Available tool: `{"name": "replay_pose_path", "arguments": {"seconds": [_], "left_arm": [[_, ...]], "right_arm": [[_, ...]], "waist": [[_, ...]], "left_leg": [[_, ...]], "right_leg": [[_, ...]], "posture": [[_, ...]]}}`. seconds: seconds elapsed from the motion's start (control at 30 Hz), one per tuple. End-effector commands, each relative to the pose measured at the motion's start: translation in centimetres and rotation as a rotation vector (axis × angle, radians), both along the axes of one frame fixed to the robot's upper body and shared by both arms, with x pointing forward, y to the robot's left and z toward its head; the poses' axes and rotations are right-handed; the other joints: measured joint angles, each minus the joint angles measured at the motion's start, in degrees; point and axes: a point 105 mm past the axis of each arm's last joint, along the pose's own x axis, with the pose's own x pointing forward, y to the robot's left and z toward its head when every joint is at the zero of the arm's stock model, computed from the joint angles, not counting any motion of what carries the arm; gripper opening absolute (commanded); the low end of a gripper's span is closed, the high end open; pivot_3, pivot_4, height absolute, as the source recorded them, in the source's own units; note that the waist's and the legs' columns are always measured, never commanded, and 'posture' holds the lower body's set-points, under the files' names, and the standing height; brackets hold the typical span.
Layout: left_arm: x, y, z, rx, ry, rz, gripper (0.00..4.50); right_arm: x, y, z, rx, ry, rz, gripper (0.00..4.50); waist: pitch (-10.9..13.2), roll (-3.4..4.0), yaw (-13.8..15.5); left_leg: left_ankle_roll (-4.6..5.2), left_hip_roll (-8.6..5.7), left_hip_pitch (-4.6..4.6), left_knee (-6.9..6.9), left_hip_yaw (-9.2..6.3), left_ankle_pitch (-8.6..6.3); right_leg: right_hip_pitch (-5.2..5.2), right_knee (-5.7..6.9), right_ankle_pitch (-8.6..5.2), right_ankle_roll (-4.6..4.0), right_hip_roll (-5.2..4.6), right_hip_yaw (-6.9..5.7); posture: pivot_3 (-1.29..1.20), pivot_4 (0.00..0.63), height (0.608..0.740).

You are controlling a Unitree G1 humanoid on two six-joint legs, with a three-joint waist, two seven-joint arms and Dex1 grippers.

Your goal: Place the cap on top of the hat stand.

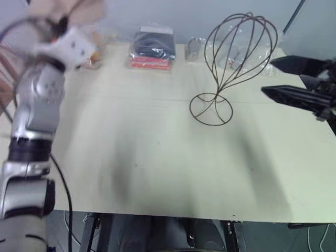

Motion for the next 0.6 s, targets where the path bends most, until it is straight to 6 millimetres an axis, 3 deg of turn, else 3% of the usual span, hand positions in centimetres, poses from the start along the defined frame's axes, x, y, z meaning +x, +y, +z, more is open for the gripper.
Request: {"name": "replay_pose_path", "arguments": {"seconds": [0.03, 0.1, 0.27, 0.6], "left_arm": [[-1.6, -6.6, 1.0, 0.121, -0.061, -0.245, 0.03], [-2.2, -9.8, 0.9, 0.175, -0.072, -0.366, 0.03], [-3.2, -15.4, -1.0, 0.306, -0.099, -0.552, 0.03], [-4.0, -19.4, -3.5, 0.454, -0.165, -0.665, 0.03]], "right_arm": [[-1.2, -0.7, 1.2, -0.012, -0.07, -0.039, 4.5], [-1.6, -0.8, 1.2, -0.011, -0.074, -0.047, 4.5], [-2.2, -0.5, 0.8, 0.001, -0.072, -0.054, 4.5], [-2.8, 0.3, -0.4, 0.036, -0.046, -0.068, 4.5]], "waist": [[-0.01, 0.02, -0.17], [-0.01, 0.03, -0.16], [0.01, 0.05, -0.72], [0.01, 0.05, -1.44]], "left_leg": [[0.03, -0.02, 0.01, 0.04, 0.05, -0.02], [0.05, 0.02, 0.02, 0.17, 0.05, -0.02], [0.07, 0.24, 0.04, 0.41, 0.01, -0.03], [0.07, 0.22, 0.05, 0.52, -0.03, -0.02]], "right_leg": [[0.0, 0.0, 0.0, 0.01, 0.01, 0.03], [0.01, 0.06, 0.01, 0.07, 0.11, 0.03], [0.01, 0.25, 0.06, 0.15, 0.38, 0.09], [0.05, 0.35, 0.08, 0.17, 0.38, 0.1]], "posture": [[0.0, 0.15, 0.74], [0.0, 0.15, 0.74], [0.0, 0.15, 0.74], [0.0, 0.15, 0.74]]}}
